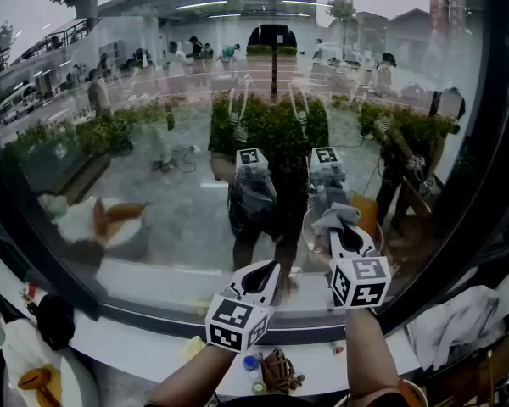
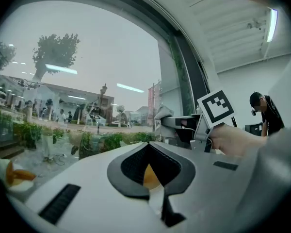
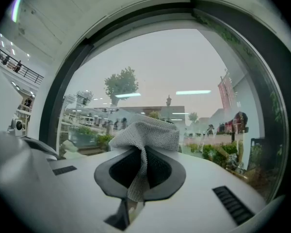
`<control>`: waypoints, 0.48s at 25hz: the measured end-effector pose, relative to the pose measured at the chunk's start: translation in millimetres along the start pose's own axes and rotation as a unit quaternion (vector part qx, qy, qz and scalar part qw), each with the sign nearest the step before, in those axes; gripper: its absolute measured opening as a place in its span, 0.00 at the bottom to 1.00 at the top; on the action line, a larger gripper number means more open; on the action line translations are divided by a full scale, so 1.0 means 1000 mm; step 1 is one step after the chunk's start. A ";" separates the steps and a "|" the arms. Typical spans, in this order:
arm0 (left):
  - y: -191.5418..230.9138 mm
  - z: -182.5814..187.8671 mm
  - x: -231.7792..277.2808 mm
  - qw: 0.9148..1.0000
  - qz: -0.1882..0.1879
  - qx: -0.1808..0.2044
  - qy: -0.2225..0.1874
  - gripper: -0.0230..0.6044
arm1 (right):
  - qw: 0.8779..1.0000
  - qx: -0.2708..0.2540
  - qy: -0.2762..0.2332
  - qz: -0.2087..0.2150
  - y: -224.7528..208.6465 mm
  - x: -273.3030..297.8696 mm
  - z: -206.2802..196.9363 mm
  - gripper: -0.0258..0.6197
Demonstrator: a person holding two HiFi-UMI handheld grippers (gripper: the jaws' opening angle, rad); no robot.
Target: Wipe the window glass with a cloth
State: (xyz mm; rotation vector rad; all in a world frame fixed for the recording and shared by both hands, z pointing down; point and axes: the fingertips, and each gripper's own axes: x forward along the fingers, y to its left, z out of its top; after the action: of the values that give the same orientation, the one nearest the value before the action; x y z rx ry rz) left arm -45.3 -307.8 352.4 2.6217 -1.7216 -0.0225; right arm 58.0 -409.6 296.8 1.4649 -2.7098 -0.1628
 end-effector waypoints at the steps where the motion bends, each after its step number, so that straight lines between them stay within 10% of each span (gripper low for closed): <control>1: 0.004 0.000 -0.004 1.000 0.004 0.000 0.000 0.05 | 1.000 0.000 -0.001 0.004 0.006 0.002 0.001 0.10; 12: 0.059 -0.007 -0.066 0.998 0.060 -0.008 0.001 0.05 | 0.998 -0.004 -0.007 0.061 0.098 0.030 0.008 0.10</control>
State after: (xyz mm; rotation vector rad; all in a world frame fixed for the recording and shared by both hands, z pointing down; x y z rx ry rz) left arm -125.0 -270.8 360.5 2.5013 -1.8648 -0.0323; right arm -40.8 -380.8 300.2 1.2955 -2.7967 -0.1787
